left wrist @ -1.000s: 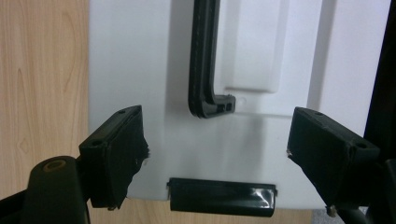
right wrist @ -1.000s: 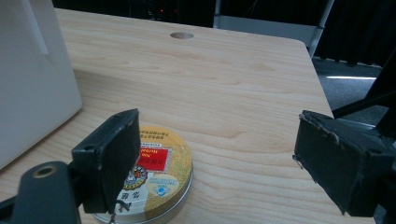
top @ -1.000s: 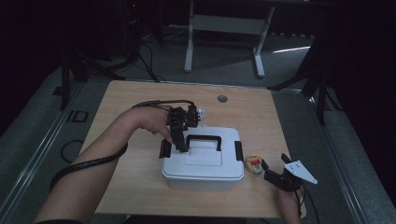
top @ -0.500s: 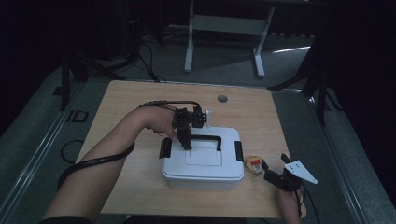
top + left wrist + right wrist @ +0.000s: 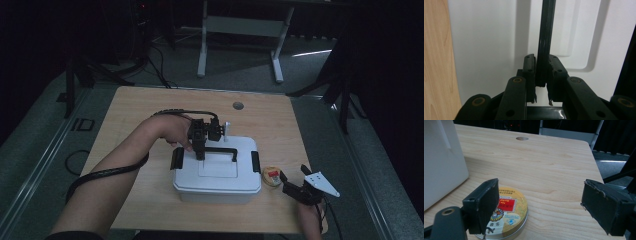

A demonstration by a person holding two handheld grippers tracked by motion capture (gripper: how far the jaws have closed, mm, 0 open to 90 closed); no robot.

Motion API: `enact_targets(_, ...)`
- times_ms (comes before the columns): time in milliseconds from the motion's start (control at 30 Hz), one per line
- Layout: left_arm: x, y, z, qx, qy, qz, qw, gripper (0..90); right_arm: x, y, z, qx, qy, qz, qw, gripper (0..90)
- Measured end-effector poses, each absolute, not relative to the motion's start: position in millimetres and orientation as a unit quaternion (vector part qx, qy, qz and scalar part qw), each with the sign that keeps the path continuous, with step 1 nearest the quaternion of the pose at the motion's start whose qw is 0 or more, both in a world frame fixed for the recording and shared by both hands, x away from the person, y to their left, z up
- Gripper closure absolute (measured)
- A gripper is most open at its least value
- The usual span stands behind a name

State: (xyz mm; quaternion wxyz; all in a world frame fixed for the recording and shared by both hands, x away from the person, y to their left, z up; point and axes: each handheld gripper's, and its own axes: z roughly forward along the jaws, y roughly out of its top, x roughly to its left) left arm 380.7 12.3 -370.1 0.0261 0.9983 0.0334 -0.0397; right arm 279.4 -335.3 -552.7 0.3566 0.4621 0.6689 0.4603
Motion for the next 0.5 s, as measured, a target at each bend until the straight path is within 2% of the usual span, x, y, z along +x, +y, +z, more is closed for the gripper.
enact_targets(33, 380.7, 12.3, -370.1, 0.998, 0.033, -0.040, 0.026, 82.4, 279.4, -335.3, -552.7, 0.462, 0.669, 0.460, 0.357, 14.2)
enact_targets(500, 379.4, 10.0, -362.0, 0.998, 0.042, -0.041, 0.030, 83.3, 279.7, -334.9, -552.7, 0.462, 0.670, 0.459, 0.357, 14.2)
